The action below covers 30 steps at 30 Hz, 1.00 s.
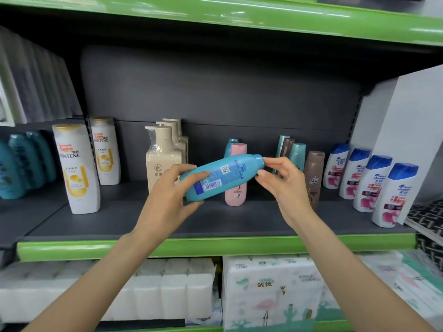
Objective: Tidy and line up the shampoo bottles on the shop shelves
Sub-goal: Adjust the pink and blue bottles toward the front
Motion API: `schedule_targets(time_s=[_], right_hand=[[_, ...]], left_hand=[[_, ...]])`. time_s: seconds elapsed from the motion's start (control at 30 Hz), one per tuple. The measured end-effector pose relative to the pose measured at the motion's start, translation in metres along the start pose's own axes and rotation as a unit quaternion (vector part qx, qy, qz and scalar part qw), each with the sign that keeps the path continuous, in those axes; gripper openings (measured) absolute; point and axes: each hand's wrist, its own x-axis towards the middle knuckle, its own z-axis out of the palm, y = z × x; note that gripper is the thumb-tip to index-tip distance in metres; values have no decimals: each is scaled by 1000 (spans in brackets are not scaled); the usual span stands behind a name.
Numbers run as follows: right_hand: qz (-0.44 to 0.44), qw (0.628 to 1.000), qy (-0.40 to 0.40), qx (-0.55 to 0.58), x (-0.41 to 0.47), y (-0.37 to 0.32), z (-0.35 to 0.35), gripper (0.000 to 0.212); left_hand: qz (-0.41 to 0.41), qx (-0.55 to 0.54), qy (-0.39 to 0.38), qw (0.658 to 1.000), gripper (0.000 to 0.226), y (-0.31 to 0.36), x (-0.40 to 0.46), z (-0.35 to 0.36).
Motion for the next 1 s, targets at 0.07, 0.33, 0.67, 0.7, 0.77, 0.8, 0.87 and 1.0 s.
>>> schedule_targets(time_s=[0.07,0.33,0.67,0.7,0.77,0.8,0.87,1.0], right_hand=[[-6,1000,-1,5,0,-2,1,24],[22,999,-15,48,1,-5,0,33],[46,989,-72,121,-1,-10,10,40],[43,989,-69,122,0,-11,11,39],[43,991,-53,114,1,-14,12,39],[44,992,-45,108,1,-14,13,38],[43,994,-33,94,2,-15,13,38],[20,999,-42,14,5,-22,14,40]], left_hand=[[-21,-36,-3,999,63,1,1,-1],[-211,-321,-80,920,45,12,7,-11],[-344,-547,-178,742,36,22,10,-11],[-347,-545,-187,740,34,21,10,-10],[-349,-536,-203,742,31,21,9,-8],[-345,-523,-211,750,30,20,9,-7],[-331,-483,-214,782,27,18,9,-3],[-275,-434,-183,838,20,16,17,5]])
